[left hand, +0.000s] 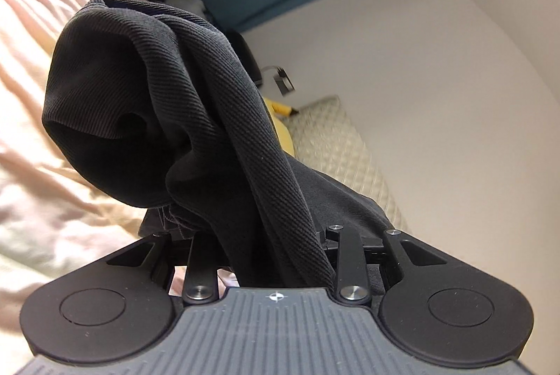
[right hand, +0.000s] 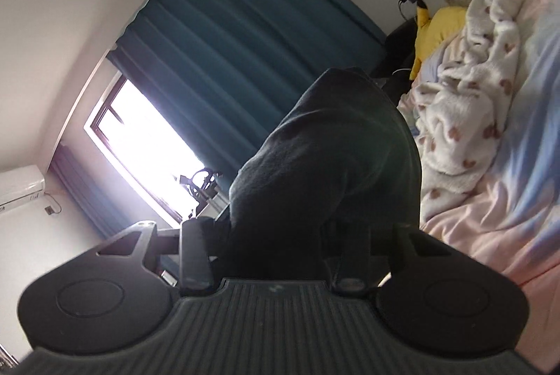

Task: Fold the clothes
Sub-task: 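Lift the folded trousers with both grippers and carry them toward the pillow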

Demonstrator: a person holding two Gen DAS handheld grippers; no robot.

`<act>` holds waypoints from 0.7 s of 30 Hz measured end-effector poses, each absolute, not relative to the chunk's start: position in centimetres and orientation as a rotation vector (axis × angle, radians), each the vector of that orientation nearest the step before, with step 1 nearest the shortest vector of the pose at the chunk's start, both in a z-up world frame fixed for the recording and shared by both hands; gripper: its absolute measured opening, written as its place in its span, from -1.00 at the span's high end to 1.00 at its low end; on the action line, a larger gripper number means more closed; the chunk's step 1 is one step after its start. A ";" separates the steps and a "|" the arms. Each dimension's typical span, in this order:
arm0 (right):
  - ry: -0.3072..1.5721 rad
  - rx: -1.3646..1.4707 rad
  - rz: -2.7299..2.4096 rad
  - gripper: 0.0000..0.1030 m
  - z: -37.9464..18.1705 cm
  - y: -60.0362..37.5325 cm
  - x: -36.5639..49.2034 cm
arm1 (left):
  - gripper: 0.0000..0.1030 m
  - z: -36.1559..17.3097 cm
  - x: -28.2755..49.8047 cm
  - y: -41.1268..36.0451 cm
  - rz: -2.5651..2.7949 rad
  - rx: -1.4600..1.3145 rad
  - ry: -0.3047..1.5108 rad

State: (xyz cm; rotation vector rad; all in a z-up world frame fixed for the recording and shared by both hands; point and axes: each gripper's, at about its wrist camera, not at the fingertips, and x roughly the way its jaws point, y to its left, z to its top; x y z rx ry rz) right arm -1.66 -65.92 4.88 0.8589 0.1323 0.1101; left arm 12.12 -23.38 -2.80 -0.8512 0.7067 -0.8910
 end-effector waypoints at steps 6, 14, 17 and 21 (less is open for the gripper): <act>0.053 0.948 0.039 0.13 -5.3 -70.9 -1.4 | 0.33 -10.6 14.3 -27.5 -0.925 -0.750 0.766; 0.141 1.158 -0.057 0.11 -17.0 -73.5 -1.8 | 0.29 -16.9 13.7 -26.8 -0.947 -0.659 0.806; 0.146 1.177 -0.055 0.11 -18.1 -74.1 -1.5 | 0.26 -17.0 13.3 -26.2 -0.961 -0.625 0.771; 0.142 1.189 -0.053 0.09 -18.6 -74.5 -1.2 | 0.14 -19.1 13.0 -25.3 -0.961 -0.590 0.781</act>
